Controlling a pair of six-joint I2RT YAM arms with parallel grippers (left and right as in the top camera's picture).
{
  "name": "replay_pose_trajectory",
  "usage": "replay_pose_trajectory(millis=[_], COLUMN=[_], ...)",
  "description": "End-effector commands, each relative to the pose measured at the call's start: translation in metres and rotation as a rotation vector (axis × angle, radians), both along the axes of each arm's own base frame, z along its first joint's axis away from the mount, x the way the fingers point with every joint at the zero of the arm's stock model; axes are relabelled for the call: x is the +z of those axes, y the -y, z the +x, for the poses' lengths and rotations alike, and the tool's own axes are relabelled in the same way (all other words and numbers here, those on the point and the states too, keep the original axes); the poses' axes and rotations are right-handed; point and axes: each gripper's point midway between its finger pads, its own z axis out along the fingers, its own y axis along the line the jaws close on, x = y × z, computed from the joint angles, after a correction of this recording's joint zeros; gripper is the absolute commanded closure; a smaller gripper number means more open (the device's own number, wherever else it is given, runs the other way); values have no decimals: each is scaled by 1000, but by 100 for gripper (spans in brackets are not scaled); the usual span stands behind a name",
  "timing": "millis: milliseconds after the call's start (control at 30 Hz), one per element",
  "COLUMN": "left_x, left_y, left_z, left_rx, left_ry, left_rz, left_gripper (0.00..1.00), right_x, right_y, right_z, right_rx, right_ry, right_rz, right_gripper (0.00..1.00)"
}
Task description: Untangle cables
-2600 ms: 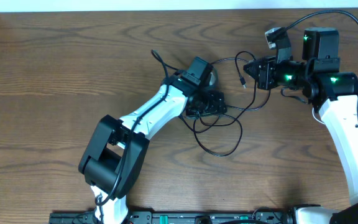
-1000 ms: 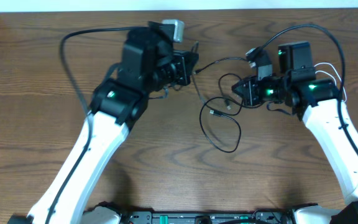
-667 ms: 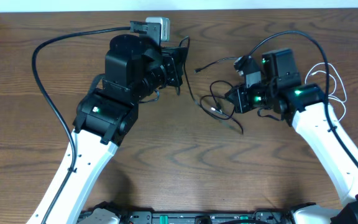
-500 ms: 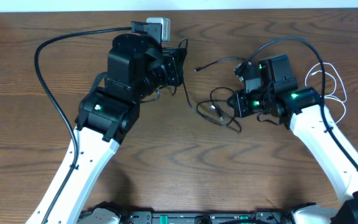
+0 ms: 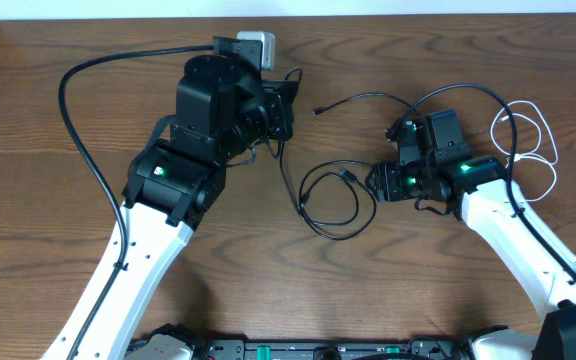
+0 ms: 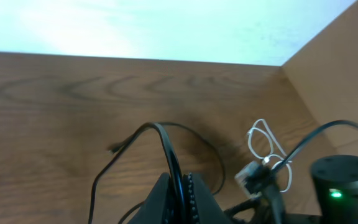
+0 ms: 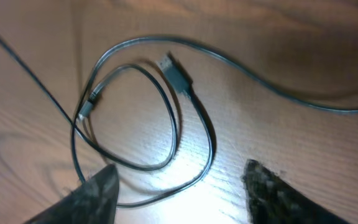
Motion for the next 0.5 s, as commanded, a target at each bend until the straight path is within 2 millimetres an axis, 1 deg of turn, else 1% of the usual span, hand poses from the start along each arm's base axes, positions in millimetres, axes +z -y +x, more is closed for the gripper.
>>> replay_pose_trajectory(millis=[0,133,167,233,267,300,367,467], left_x=[-7,-13,-13,-10,-5,1,17,48], left_y=[-12,-17,-20,-33,-41,-44,-47,-49], left_z=[6,6,8,14,18,19,21,18], left_rx=[54,37,43,101,133,143,158,170], left_ry=[5,22,35,52,68,82,129,227], left_rz=[57,130,154,183,187,180,158,111], left_gripper=[92,92,92,92,92,92,92,92], right_x=[1,8,10,14,15,16,16,13], right_y=[-5,-18,-23,-31,-34,-35,-36,-39], right_z=[3,3,3,3,4,5,10,18], right_rx=[4,43,55,80,85,79,58,14], right_ry=[18,26,28,30,34,35,38,28], right_rz=[6,81,104,150,167,176,190,216], right_gripper=[36,40,44,59,67,72,76,78])
